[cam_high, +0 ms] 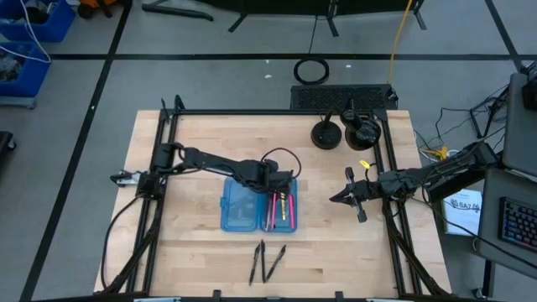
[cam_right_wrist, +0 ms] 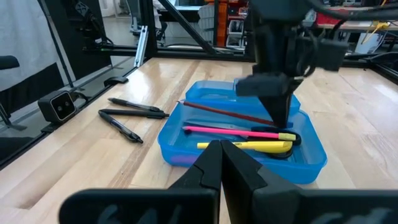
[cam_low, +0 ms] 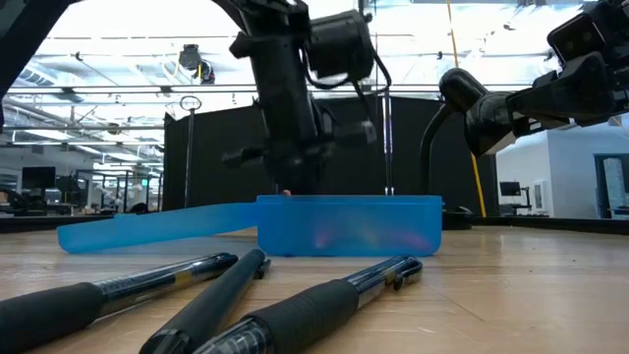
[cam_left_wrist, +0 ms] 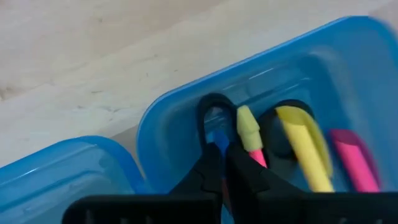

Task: Pick & place school supplies into a supply box
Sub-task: Put the brown pencil into the blue supply box, then put the right black pen into the blue supply box

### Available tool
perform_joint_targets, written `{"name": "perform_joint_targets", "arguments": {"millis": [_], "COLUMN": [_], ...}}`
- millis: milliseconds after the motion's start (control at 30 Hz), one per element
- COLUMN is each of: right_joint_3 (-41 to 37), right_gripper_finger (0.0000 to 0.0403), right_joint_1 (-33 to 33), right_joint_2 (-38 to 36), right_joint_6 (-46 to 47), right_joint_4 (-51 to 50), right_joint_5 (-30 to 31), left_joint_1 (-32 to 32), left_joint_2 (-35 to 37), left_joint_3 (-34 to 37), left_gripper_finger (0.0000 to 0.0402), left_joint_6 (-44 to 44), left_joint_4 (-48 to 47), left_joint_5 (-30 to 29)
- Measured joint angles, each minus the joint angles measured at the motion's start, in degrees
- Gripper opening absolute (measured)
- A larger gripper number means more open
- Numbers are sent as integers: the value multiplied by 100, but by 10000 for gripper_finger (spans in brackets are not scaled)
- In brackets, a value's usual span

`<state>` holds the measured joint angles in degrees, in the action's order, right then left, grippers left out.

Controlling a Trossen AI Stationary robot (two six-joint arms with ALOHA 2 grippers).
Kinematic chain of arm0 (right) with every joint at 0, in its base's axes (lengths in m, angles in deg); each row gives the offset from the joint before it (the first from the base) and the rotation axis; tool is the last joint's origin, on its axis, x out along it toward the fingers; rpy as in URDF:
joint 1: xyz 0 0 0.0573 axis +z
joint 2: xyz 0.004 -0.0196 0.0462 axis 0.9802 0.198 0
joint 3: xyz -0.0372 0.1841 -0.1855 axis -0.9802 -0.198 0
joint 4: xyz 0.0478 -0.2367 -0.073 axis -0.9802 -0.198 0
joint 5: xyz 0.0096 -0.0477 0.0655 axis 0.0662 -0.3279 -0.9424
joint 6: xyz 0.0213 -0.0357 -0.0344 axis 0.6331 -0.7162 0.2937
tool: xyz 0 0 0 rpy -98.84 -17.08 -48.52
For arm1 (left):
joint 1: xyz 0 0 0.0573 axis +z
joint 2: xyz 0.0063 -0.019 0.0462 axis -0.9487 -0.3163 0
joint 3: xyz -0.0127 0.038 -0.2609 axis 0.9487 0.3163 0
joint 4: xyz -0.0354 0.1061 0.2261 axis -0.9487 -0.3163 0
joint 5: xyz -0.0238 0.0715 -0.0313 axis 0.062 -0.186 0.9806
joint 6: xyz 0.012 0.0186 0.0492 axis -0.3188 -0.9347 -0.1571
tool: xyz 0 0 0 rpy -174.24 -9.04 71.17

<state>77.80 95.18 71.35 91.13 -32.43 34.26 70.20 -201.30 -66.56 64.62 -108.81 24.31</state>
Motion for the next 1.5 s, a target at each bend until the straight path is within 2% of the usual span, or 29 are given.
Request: {"name": "perform_joint_targets", "arguments": {"millis": [467, 633, 1033, 1500], "right_joint_3": [2, 0, 2, 1], "right_gripper_finger": [0, 0, 0, 0], "right_joint_1": [0, 0, -2, 0], "right_joint_2": [-2, 0, 0, -1], "right_joint_6": [-68, -66, -66, -46], "right_joint_4": [0, -2, -35, -25], "right_joint_5": [0, 0, 0, 0], "left_joint_1": [99, 140, 4, -88], "left_joint_2": [-22, -22, -22, 253], "left_joint_3": [-42, -48, -48, -48], "left_gripper_finger": [15, 6, 81, 88], "left_joint_6": [-3, 0, -103, -437], "left_joint_4": [-17, -25, -266, -378], "left_joint_5": [-113, -111, -22, -144]}}
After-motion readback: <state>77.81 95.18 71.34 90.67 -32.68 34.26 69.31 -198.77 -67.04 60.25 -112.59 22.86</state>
